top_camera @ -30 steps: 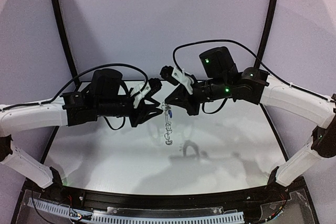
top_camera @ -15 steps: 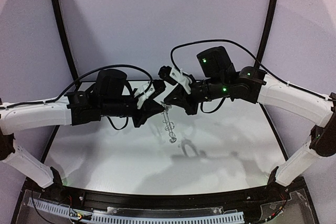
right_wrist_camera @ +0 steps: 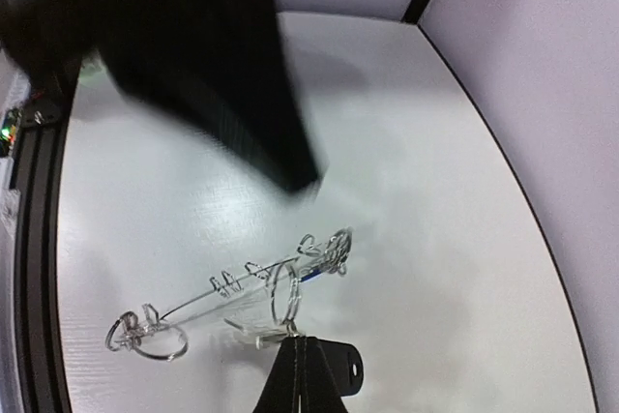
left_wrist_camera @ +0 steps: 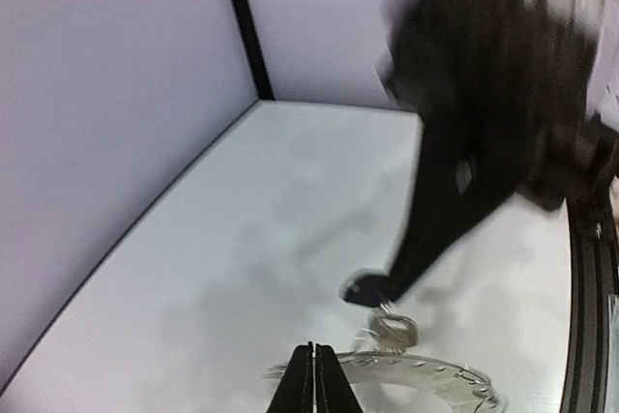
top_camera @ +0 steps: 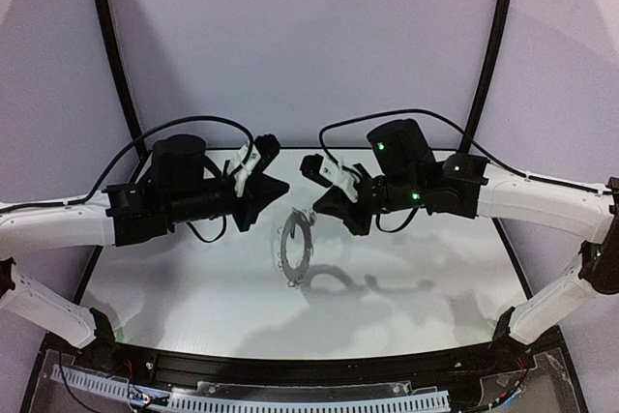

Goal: Remove the keys from the keyring

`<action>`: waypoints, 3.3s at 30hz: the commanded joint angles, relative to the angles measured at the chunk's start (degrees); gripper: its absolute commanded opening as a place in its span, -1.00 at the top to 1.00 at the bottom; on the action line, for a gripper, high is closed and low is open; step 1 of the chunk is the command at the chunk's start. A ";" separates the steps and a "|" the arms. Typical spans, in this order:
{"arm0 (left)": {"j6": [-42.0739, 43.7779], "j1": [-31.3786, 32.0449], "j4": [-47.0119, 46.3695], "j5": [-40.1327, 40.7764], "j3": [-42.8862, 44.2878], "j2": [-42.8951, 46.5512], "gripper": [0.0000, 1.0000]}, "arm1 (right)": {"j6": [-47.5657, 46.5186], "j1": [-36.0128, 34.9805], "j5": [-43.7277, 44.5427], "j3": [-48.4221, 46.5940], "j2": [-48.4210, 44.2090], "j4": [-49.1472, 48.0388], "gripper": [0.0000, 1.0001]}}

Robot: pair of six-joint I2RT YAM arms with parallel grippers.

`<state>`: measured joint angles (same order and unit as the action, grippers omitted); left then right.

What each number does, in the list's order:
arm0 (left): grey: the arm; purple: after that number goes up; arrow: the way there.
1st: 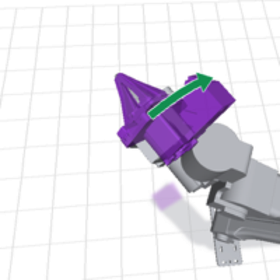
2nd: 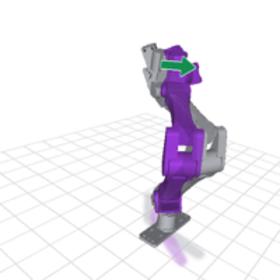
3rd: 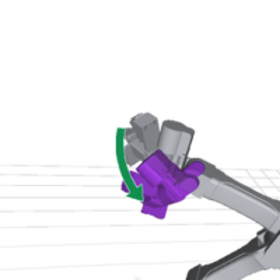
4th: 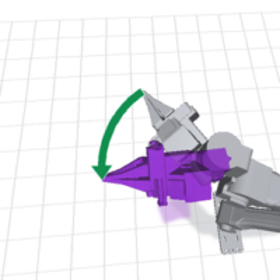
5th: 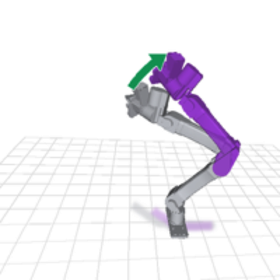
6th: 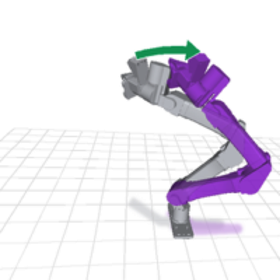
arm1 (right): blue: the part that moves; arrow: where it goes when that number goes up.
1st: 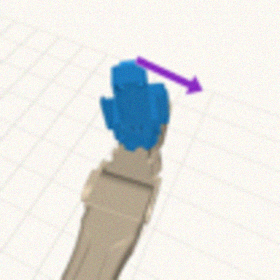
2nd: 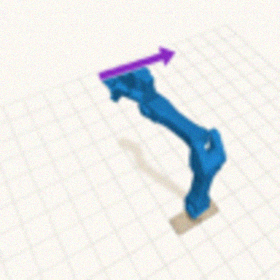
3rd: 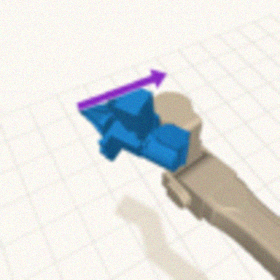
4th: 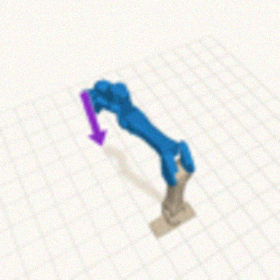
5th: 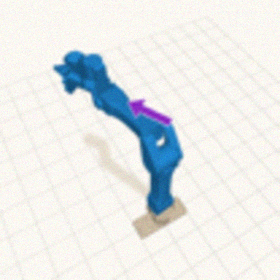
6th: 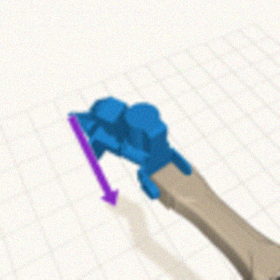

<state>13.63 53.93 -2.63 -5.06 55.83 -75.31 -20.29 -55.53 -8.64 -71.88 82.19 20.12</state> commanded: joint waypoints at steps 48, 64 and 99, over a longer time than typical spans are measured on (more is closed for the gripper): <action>0.72 -4.05 10.25 -17.74 11.71 -8.45 0.85 | 1.14 0.60 -4.41 -7.31 0.45 2.17 1.00; -5.83 -4.07 -9.17 -2.62 0.40 1.78 0.99 | 0.33 0.67 2.48 1.95 -2.35 -0.25 1.00; -8.60 -4.03 -8.20 -4.21 -4.74 6.25 0.98 | 49.50 16.86 5.78 5.23 14.35 3.22 0.20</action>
<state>5.54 49.93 -9.04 -9.06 51.99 -71.22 27.81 -38.94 -3.60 -66.65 100.29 23.53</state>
